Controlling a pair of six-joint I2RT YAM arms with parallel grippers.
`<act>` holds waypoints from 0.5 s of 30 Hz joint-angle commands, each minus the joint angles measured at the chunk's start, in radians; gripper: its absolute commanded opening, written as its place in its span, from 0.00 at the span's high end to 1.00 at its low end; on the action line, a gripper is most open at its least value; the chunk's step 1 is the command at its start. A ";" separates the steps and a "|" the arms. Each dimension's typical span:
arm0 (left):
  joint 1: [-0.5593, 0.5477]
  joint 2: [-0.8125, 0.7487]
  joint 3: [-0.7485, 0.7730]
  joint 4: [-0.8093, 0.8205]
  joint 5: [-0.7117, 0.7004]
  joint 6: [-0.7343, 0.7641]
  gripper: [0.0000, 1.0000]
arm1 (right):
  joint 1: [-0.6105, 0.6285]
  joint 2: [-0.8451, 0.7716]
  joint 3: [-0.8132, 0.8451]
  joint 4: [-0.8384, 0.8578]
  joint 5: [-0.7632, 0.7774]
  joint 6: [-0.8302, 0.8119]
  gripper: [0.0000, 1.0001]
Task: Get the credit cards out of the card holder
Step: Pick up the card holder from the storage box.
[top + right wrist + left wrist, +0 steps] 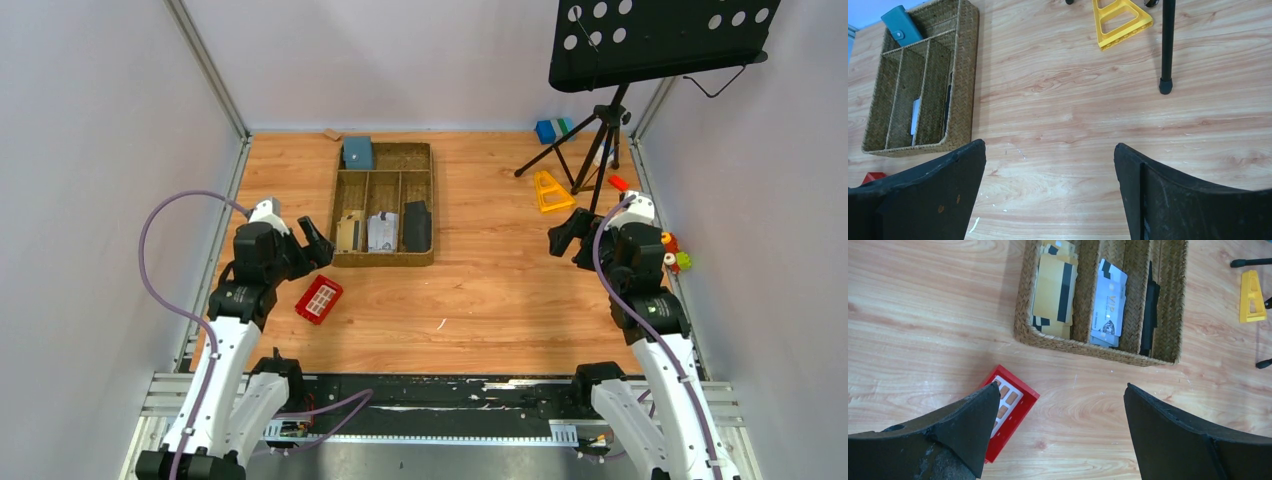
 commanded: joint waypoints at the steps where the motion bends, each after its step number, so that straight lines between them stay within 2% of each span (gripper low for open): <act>1: 0.002 0.008 0.030 0.084 0.029 0.044 0.00 | -0.003 0.002 0.001 0.021 -0.034 0.021 0.00; 8: 0.002 0.170 0.062 0.317 0.017 0.089 0.00 | -0.003 0.020 -0.002 0.032 -0.138 0.030 0.00; 15: -0.008 0.496 0.236 0.482 0.029 0.114 0.05 | -0.003 0.030 0.005 0.037 -0.195 0.025 0.00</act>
